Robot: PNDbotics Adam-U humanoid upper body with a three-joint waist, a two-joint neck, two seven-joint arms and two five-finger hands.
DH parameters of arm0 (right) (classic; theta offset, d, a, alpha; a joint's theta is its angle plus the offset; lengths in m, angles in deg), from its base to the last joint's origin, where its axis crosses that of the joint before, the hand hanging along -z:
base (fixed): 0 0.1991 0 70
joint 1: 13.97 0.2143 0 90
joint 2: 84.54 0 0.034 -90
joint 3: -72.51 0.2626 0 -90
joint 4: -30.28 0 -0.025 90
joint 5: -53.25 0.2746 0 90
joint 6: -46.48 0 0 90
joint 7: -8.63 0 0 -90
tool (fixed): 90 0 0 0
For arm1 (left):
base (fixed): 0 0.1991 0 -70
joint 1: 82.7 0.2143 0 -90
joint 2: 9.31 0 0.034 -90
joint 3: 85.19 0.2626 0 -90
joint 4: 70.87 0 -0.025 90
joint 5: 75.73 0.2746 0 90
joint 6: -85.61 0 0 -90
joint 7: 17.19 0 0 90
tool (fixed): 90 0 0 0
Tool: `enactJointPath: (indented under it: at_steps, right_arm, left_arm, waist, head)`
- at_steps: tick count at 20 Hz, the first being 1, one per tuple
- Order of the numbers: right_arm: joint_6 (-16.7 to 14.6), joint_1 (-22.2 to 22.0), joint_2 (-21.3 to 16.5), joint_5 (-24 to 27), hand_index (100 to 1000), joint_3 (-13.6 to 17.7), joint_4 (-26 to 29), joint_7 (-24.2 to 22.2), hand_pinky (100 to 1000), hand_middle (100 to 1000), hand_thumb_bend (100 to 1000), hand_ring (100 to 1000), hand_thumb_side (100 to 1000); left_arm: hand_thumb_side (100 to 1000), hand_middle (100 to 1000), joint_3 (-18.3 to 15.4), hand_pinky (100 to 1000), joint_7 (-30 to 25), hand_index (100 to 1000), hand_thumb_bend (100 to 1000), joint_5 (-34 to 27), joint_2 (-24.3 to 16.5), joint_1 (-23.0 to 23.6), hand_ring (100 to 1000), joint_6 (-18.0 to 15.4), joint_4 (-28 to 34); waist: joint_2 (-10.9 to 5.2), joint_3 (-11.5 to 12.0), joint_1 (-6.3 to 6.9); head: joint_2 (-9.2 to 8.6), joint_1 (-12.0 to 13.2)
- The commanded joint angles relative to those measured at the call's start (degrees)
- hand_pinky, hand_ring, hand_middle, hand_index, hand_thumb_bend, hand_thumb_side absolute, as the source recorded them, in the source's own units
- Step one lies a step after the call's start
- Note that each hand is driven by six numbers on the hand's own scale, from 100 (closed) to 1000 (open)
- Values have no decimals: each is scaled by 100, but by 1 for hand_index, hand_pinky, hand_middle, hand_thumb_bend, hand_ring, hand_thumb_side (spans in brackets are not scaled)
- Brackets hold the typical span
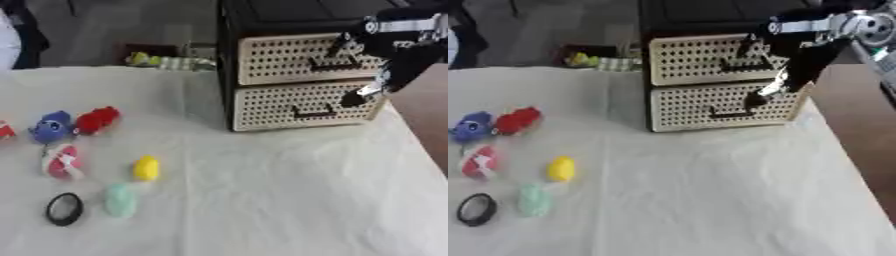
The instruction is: Pick up objects from table and place into drawer.
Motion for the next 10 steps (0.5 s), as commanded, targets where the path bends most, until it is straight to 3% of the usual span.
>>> enactJointPath:
  at_steps: [1, 10]
  right_arm:
    - [20, 87, -137, -139, 846, 31, 129, -68, 100, 100, 599, 100, 545]
    - [64, 30, -155, -134, 843, -12, 238, -226, 100, 100, 596, 100, 553]
  left_arm:
    - [886, 602, 14, 353, -23, 786, 100, 34, -51, -62, 591, -3, 83]
    - [887, 602, 18, 353, -33, 786, 100, 27, -39, -67, 592, 5, 83]
  waist:
    - [-103, -2, 4]
    - [-86, -1, 12]
  head:
    - [-16, -12]
    - [-18, -26]
